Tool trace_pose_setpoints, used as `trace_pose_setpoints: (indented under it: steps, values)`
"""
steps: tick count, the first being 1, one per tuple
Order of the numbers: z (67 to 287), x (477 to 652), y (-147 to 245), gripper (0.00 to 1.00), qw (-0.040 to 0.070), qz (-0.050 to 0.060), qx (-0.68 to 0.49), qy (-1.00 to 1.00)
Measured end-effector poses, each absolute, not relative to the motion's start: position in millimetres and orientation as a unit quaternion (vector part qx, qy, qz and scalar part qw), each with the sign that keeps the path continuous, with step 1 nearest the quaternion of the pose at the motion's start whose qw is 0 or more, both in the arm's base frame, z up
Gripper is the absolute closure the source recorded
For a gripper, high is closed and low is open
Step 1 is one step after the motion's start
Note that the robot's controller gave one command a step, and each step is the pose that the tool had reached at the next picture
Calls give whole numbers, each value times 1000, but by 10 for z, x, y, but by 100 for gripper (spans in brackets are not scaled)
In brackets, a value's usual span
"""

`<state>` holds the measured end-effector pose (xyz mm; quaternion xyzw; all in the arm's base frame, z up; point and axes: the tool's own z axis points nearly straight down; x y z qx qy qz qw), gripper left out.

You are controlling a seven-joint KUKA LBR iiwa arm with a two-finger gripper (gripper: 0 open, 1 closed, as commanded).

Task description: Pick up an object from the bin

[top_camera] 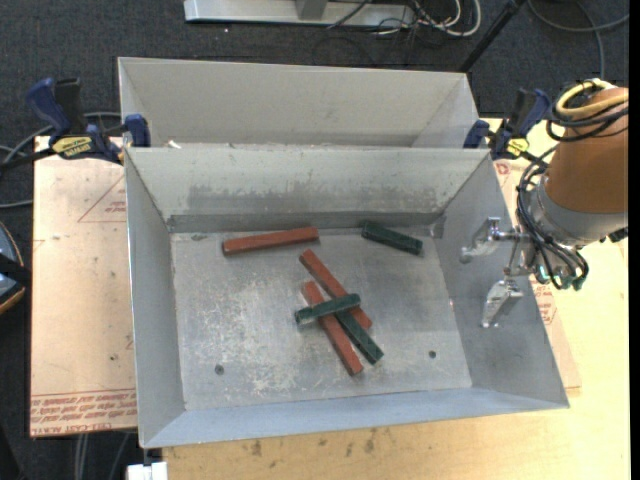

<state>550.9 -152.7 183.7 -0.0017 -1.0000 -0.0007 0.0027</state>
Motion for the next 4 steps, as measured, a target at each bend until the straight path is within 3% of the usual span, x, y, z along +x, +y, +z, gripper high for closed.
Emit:
trace_pose_setpoints:
  steps: [1, 2, 3, 4]
  values:
    - [1874, 5528, -1521, 0, -1, 0, 0, -1000]
    - [1263, 5879, -1225, 0, -4, 1, 9, -1000]
    - [1330, 6163, -1066, 0, 0, -1, -115, -993]
    - [1323, 6393, -624, 0, -2, -1, -120, -993]
